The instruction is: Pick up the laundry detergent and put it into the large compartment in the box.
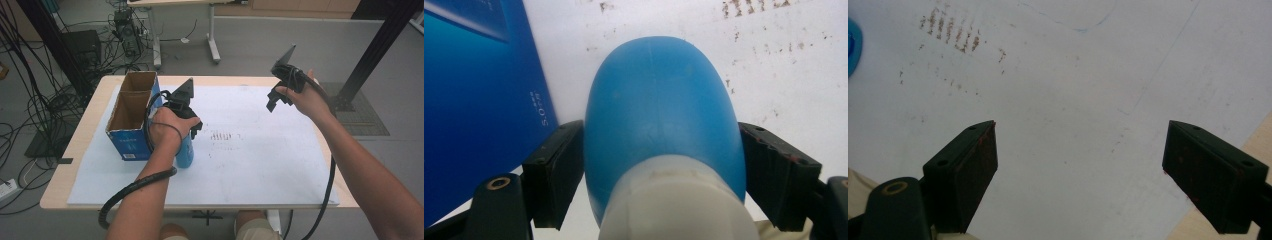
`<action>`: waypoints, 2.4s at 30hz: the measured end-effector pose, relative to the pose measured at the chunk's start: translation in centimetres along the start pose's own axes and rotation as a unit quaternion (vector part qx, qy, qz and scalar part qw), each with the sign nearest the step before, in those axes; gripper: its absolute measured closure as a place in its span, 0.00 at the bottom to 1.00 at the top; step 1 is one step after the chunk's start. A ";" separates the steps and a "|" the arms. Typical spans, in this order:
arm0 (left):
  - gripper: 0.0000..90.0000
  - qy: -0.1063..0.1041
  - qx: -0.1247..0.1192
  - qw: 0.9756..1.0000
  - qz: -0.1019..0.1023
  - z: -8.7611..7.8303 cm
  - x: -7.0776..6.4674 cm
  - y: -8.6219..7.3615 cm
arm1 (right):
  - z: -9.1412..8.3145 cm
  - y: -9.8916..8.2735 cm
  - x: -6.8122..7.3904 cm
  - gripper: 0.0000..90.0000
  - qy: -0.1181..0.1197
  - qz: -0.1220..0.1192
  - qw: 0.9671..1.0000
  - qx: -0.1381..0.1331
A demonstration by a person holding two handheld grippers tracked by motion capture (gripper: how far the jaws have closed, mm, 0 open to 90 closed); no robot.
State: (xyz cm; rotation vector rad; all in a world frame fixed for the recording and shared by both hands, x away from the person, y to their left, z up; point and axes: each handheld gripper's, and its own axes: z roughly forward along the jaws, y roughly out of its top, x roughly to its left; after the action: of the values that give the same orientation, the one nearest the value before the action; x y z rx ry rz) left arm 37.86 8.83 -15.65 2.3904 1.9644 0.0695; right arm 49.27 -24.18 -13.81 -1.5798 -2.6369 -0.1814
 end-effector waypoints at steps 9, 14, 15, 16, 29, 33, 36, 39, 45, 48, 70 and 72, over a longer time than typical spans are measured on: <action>0.40 0.003 -0.007 1.000 0.004 0.2 -0.1 -0.3 | 0.0 0.0 0.1 0.16 0.000 0.001 1.000 0.000; 0.40 0.003 -0.008 1.000 0.003 0.2 -0.1 -0.3 | 0.1 -0.1 -0.1 0.16 0.001 0.002 1.000 -0.001; 0.40 0.003 -0.007 1.000 0.003 0.2 -0.1 -0.3 | 0.2 -0.1 -0.1 0.16 0.001 0.001 1.000 0.000; 0.40 0.003 -0.007 1.000 0.003 0.2 -0.1 -0.3 | 0.2 -0.1 -0.1 0.16 0.001 0.001 1.000 0.000; 0.41 0.006 -0.002 1.000 0.004 0.2 -0.2 -0.1 | 0.3 -0.1 -0.3 0.16 0.003 0.003 1.000 -0.001; 0.41 0.007 -0.003 1.000 0.006 0.2 -0.3 -0.1 | 0.3 -0.1 -0.3 0.16 0.003 0.003 1.000 0.000; 0.41 0.007 -0.002 1.000 0.007 0.2 -0.2 -0.1 | 0.4 0.0 -0.2 0.16 0.003 0.003 1.000 0.001; 0.41 0.008 -0.003 1.000 0.007 0.2 -0.3 -0.1 | 0.4 0.0 -0.2 0.16 0.003 0.002 1.000 0.000; 0.41 0.010 -0.001 1.000 0.009 0.2 -0.4 0.0 | 0.4 -0.1 -0.3 0.16 0.003 0.003 1.000 0.001; 0.41 0.010 -0.001 1.000 0.011 0.1 -0.4 0.0 | 0.4 -0.1 -0.4 0.16 0.003 0.004 1.000 0.000; 0.41 0.007 -0.003 1.000 0.010 0.2 -0.2 -0.1 | 0.9 0.2 -0.5 0.16 0.002 0.009 1.000 0.007; 0.41 0.007 -0.003 1.000 0.011 0.1 -0.2 -0.1 | 1.0 0.2 -0.5 0.16 0.002 0.008 1.000 0.008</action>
State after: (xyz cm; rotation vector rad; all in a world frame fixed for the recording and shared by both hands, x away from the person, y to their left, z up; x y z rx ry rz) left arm 37.73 8.64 -15.81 2.4152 1.9414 0.0921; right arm 49.67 -24.40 -14.79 -1.5934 -2.6150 -0.1635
